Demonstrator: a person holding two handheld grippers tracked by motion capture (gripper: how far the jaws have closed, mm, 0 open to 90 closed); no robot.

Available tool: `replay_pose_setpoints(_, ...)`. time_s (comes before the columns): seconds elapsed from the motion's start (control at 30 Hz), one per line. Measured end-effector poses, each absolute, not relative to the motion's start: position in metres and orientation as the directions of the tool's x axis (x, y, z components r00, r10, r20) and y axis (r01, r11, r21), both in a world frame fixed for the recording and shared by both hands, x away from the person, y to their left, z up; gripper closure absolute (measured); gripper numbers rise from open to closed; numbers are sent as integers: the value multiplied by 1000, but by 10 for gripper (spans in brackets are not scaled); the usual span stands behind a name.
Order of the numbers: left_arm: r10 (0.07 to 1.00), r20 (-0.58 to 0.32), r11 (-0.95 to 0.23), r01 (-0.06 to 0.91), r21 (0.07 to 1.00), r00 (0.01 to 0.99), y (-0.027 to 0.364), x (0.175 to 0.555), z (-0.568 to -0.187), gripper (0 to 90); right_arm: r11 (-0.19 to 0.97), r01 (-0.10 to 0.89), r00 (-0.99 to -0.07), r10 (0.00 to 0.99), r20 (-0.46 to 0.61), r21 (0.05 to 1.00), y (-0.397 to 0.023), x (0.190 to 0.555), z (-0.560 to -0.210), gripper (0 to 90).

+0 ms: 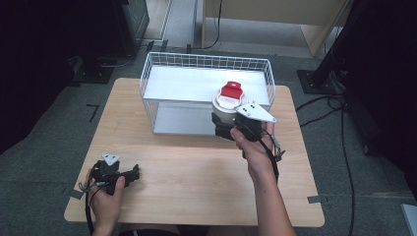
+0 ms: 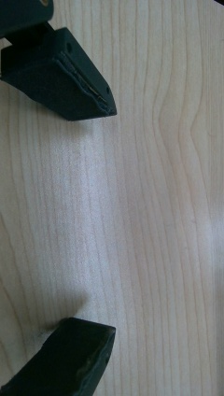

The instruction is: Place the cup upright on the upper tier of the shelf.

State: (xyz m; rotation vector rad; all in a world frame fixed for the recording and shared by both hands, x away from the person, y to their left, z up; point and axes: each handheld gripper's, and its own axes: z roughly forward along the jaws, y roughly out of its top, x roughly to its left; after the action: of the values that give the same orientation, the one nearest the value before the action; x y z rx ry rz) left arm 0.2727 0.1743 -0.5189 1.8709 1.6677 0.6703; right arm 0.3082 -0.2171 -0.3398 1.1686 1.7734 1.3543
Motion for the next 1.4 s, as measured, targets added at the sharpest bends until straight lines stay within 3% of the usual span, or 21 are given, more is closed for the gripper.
replay_pose_setpoints(0.67,994,11,-87,725,683,110,174,273,-519,0,71,225,-427,904,33,972,-194,351,-300,112)
replay_pose_setpoints(1.4,994,9,-86,725,683,109,174,273,-519,0,82,211,-397,918,9,974,-166,417,-300,112)
